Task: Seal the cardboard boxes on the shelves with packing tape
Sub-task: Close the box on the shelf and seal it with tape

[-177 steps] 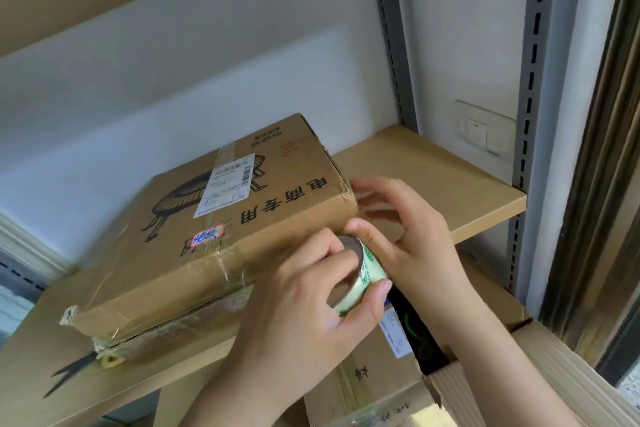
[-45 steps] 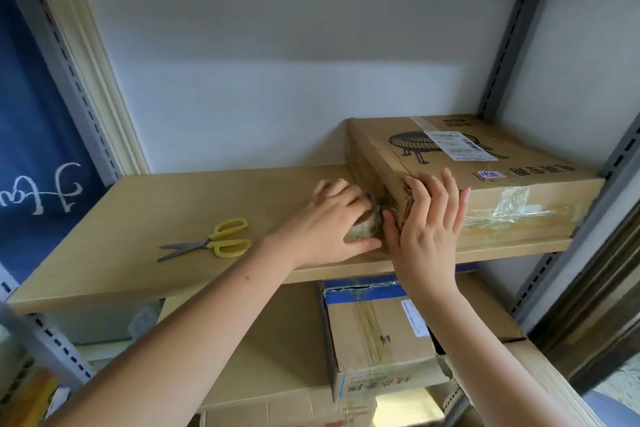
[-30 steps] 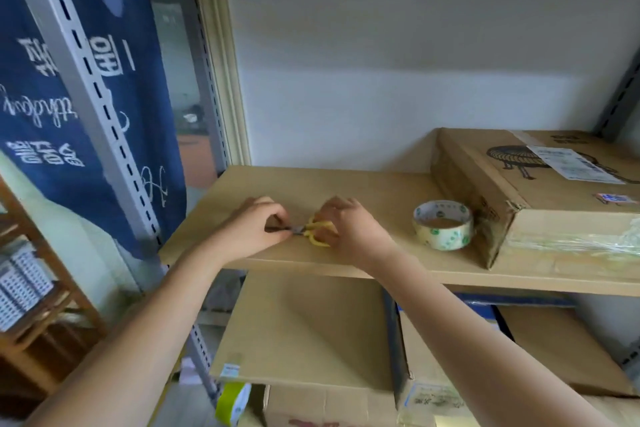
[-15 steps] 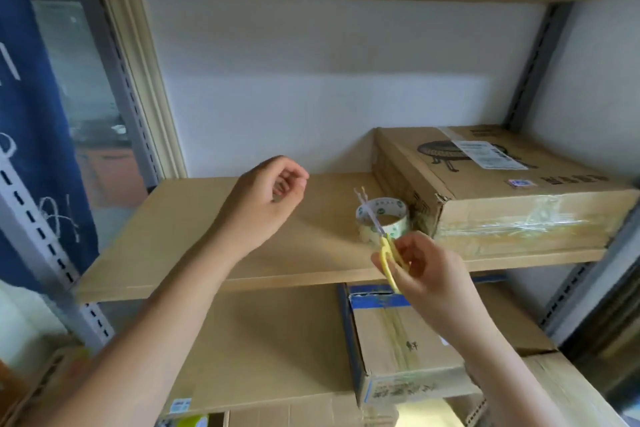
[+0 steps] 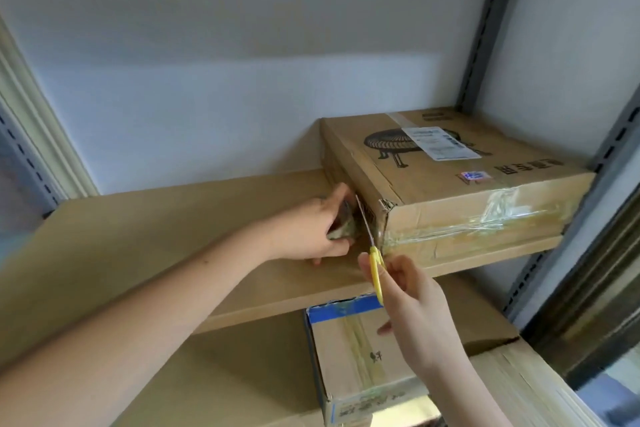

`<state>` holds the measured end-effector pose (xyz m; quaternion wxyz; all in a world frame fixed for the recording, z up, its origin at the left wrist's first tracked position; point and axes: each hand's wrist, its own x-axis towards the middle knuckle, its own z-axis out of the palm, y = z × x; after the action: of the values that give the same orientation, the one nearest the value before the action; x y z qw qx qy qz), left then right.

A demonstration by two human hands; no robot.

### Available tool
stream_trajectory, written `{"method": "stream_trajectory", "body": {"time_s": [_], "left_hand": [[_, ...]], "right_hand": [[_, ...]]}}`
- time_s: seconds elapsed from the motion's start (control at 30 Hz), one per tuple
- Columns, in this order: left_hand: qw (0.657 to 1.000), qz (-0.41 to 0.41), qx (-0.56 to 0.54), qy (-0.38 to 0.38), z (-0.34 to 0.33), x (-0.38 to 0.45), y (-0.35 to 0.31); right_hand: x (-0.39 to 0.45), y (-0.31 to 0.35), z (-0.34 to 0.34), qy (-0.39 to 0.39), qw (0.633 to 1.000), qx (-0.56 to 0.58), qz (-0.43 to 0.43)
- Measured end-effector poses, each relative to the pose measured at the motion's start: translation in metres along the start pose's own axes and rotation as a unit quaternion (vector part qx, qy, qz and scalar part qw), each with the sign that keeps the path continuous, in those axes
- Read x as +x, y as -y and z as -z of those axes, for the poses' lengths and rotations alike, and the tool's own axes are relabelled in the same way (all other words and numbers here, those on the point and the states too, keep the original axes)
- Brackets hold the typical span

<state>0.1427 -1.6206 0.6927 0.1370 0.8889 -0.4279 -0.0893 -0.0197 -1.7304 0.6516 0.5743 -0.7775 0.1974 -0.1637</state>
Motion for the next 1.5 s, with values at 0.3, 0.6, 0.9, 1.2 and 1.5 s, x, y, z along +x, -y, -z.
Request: {"method": "stream_trajectory", "body": {"time_s": [0.3,0.6,0.9,1.2,1.5], "left_hand": [[0.988,-0.085,-0.111,0.068,0.01,0.02,0.027],[0.961,-0.203,-0.17,0.08,0.019,0.036,0.05],[0.953,-0.237,-0.187,0.029,0.01,0.041,0.06],[0.96,-0.204,-0.186,0.045,0.013,0.039,0.058],[0.964,-0.19,-0.181,0.052,0.016,0.032,0.052]], "right_hand": [[-0.013,0.023,0.003,0.054,0.994,-0.004,-0.098],[-0.029,0.05,-0.051,-0.006,0.972,-0.018,-0.234],[-0.012,0.068,-0.067,-0.044,0.966,-0.006,-0.255],[-0.001,0.069,-0.076,-0.047,0.966,0.057,-0.248],[-0.008,0.07,-0.078,-0.097,0.969,0.032,-0.226]]}}
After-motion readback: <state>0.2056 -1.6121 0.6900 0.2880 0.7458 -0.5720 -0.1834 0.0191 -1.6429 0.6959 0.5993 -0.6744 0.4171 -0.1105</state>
